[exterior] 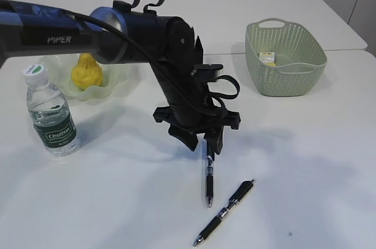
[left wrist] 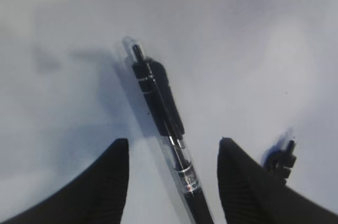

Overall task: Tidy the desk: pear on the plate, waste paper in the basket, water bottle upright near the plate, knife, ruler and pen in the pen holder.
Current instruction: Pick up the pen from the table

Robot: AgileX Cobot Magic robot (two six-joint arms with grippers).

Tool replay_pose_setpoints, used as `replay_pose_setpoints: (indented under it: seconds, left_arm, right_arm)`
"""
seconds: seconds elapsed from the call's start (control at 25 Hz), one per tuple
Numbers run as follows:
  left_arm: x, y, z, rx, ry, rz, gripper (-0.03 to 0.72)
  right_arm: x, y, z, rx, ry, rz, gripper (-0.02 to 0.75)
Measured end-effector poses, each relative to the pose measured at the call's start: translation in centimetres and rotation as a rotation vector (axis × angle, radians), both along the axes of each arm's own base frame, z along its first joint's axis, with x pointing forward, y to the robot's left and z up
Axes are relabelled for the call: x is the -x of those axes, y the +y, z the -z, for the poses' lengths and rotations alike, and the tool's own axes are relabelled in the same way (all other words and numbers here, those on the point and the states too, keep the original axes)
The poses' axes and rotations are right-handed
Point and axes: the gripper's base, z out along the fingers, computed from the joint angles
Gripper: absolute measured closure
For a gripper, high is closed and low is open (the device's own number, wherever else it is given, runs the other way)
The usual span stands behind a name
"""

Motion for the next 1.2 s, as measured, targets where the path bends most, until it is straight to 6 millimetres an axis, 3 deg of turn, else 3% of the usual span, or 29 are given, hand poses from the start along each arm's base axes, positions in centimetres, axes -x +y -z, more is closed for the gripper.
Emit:
replay_pose_setpoints:
  seconds: [0.24,0.72,1.2]
  left_arm:
    - [0.0,0.0,0.6,-0.035,0.010,-0.005,0.307]
    - [-0.2,-2.5,-2.8,-0.155,-0.045,0.040,0.307]
    - [0.4,-2.8,-2.3,-0.185,0.027,-0.099,0.307]
  right_arm:
    - [0.0,0.0,0.7,0.004,0.023,0.001,0.368]
    - [-0.1,0.0,1.4,0.012,0.047,-0.002,0.368]
    - [-0.1,0.0,1.4,0.013,0.047,-0.004,0.368]
